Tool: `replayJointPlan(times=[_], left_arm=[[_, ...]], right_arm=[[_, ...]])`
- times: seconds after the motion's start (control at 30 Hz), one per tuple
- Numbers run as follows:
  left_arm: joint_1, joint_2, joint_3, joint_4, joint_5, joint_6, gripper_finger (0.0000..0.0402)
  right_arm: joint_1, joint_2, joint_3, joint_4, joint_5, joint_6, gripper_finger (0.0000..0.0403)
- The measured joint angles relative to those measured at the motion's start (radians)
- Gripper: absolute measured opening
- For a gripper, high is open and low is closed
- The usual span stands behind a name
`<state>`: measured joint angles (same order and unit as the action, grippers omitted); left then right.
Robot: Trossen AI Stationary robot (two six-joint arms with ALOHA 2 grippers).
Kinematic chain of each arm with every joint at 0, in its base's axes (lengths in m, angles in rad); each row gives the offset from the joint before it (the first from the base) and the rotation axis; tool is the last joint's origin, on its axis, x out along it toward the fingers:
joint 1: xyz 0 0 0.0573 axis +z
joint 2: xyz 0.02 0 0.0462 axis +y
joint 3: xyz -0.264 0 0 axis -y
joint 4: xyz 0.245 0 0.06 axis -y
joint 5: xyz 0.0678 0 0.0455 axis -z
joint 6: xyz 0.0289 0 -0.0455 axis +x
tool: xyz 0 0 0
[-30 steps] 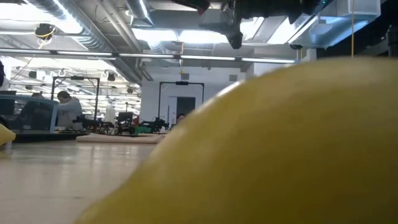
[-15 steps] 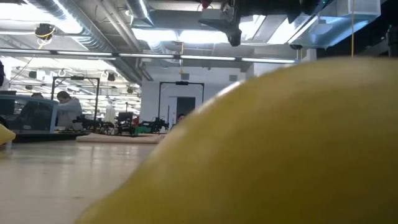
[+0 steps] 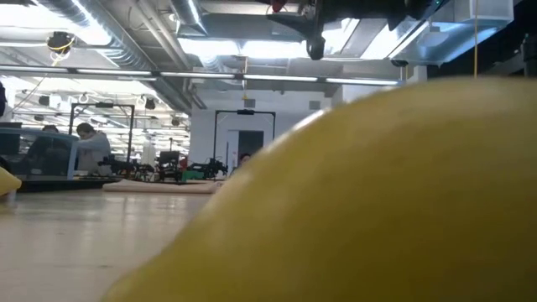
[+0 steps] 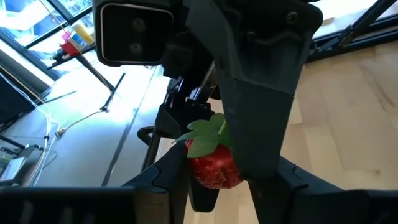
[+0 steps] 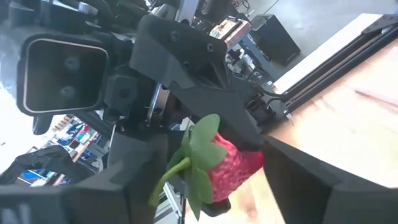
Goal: Pick and placing Produce into tupperware
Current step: Put the strawberry into the transparent bin
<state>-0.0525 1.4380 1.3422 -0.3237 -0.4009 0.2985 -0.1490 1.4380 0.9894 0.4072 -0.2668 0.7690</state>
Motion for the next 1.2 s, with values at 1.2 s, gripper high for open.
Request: replayJointPlan(times=[1.2], left_arm=[[-0.008, -0.001, 0.001, -0.032, 0.078, -0.027, 0.0244]], right_arm=[[0.0, 0.002, -0.002, -0.018, 0.0, -0.03, 0.0165]])
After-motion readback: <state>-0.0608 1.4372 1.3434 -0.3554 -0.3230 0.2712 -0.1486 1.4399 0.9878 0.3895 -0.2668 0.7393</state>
